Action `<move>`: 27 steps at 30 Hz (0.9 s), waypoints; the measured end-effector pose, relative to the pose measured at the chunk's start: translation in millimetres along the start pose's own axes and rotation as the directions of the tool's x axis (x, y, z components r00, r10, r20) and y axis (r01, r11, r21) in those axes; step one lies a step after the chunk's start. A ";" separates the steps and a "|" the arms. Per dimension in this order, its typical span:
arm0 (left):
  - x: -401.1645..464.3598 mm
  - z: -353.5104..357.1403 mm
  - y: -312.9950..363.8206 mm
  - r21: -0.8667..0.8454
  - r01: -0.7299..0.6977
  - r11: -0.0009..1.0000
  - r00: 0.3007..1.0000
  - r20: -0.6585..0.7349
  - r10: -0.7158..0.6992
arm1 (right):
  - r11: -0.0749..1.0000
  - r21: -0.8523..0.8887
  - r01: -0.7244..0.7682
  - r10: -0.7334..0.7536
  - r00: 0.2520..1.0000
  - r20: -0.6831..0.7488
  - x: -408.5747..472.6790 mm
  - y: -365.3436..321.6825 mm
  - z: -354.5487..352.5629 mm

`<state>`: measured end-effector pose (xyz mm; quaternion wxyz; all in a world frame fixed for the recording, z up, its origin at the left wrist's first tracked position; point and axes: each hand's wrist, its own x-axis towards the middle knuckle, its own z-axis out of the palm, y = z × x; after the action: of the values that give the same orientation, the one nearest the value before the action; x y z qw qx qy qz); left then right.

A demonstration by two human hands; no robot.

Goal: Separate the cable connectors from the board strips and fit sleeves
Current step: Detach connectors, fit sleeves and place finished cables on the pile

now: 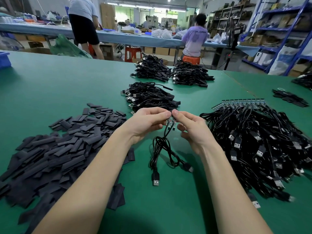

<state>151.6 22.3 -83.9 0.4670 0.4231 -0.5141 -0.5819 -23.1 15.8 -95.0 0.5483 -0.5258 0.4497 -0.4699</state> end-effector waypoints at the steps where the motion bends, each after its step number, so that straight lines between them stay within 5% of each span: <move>1: -0.2 -0.1 0.2 -0.020 0.008 1.000 1.000 0.014 -0.008 | 0.998 0.064 -0.014 0.012 0.999 0.032 1.4 2.3 -0.8; 8: -3.5 3.9 3.1 -0.319 0.101 0.943 0.992 0.107 -0.070 | 0.936 0.324 -0.138 0.098 0.986 0.137 6.2 13.2 -7.0; 10: -3.8 -1.6 6.3 -0.247 0.113 0.963 0.990 0.108 -0.088 | 0.990 0.107 -0.094 0.093 0.996 0.013 5.8 10.9 -11.1; 13: -0.1 -13.1 7.0 -0.045 0.173 0.984 0.985 -0.012 -0.174 | 0.970 -0.220 0.102 -0.167 0.939 -0.301 8.6 6.1 -11.5; 16: 0.7 -20.0 1.8 0.126 0.265 0.956 0.963 -0.089 -0.255 | 0.922 -0.313 0.230 -0.356 0.821 -0.446 8.9 0.4 -7.4; 18: -0.6 -20.0 -2.2 0.222 0.292 0.930 0.955 -0.108 -0.275 | 0.928 -0.292 0.231 -0.345 0.828 -0.442 8.8 -0.6 -4.9; 20: -0.5 -15.0 -6.8 0.420 0.256 0.871 0.965 -0.156 -0.209 | 0.947 -0.246 0.205 -0.292 0.868 -0.401 9.1 -0.6 -3.6; 23: 4.1 0.8 -10.7 0.660 0.065 0.748 0.976 -0.198 0.090 | 0.969 -0.191 0.159 -0.219 0.911 -0.349 9.3 -1.9 -3.6; 27: 8.3 29.4 -15.6 0.341 -0.157 0.927 0.973 -0.105 0.203 | 0.994 -0.076 0.078 -0.097 0.947 -0.306 6.8 -9.0 -5.1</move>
<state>119.6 20.7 -96.1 0.4754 0.4855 -0.6076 -0.4112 -27.5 8.2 -86.2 0.4328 -0.4822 0.5208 -0.5558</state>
